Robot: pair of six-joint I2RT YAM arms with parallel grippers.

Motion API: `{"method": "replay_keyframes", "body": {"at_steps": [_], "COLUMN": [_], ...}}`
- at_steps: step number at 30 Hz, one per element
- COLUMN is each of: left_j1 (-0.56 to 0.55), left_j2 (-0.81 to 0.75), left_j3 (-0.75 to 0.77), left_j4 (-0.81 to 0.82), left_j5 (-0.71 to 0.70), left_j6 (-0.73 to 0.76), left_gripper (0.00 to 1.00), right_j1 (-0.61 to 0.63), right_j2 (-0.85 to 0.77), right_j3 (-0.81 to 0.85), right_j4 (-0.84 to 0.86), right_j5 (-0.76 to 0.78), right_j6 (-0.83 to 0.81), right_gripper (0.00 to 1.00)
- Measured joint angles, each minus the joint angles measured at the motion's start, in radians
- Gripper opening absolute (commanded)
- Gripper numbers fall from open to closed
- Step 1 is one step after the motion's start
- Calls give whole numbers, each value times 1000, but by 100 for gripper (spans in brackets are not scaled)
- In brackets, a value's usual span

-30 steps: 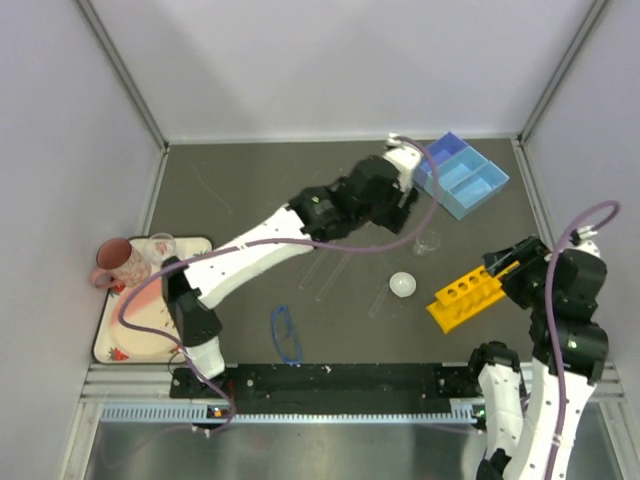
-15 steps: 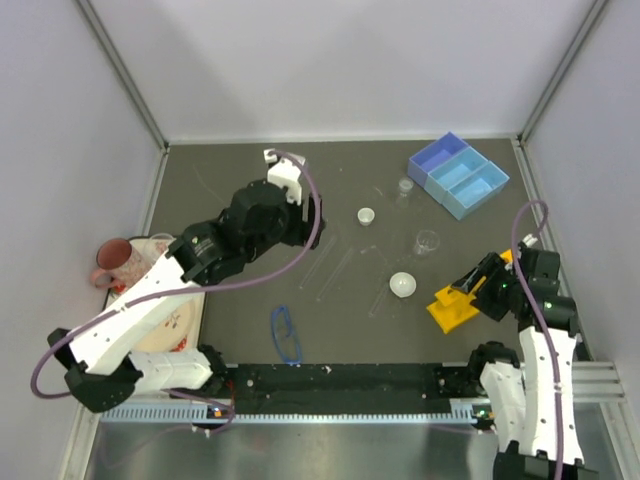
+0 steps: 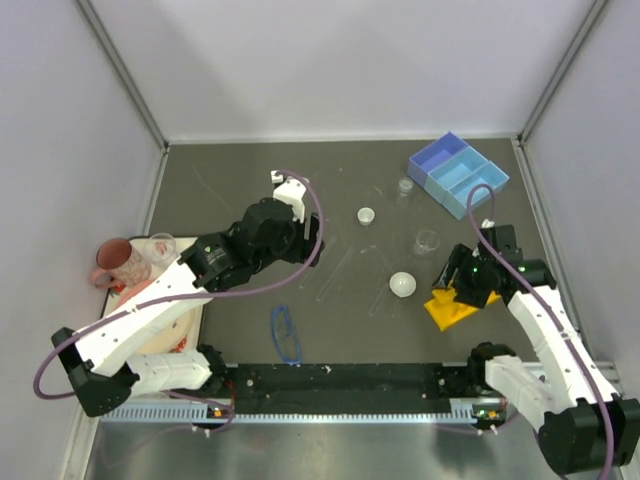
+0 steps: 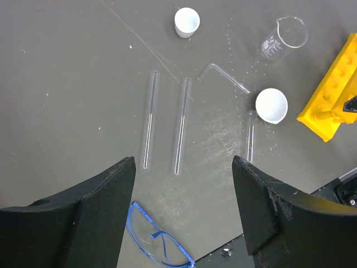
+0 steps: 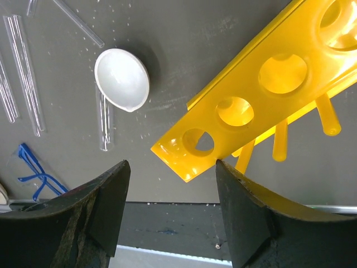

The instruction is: Organize the chemistry lab equipment

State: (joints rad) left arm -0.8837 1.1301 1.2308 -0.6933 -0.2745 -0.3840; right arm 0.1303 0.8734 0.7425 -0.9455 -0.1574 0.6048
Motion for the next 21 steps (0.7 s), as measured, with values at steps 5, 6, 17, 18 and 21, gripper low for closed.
{"method": "replay_keyframes", "body": {"at_steps": [5, 6, 17, 18, 21], "left_j1": [0, 0, 0, 0, 0], "left_j2": [-5, -5, -5, -5, -5], "left_j3": [0, 0, -6, -7, -8], "left_j4": [13, 13, 19, 19, 19], "left_j5": [8, 9, 23, 23, 23], "left_j6": [0, 0, 5, 6, 13], "left_gripper": [75, 75, 75, 76, 75], "right_j1": [17, 18, 31, 31, 31], "right_j2": [-5, -7, 29, 46, 112], "right_j3": [-3, -3, -56, -55, -53], "right_j4": [5, 6, 34, 34, 41], "right_j5": [19, 23, 138, 153, 187], "right_j6": [19, 25, 113, 115, 122], "right_gripper": [64, 64, 66, 66, 66]}}
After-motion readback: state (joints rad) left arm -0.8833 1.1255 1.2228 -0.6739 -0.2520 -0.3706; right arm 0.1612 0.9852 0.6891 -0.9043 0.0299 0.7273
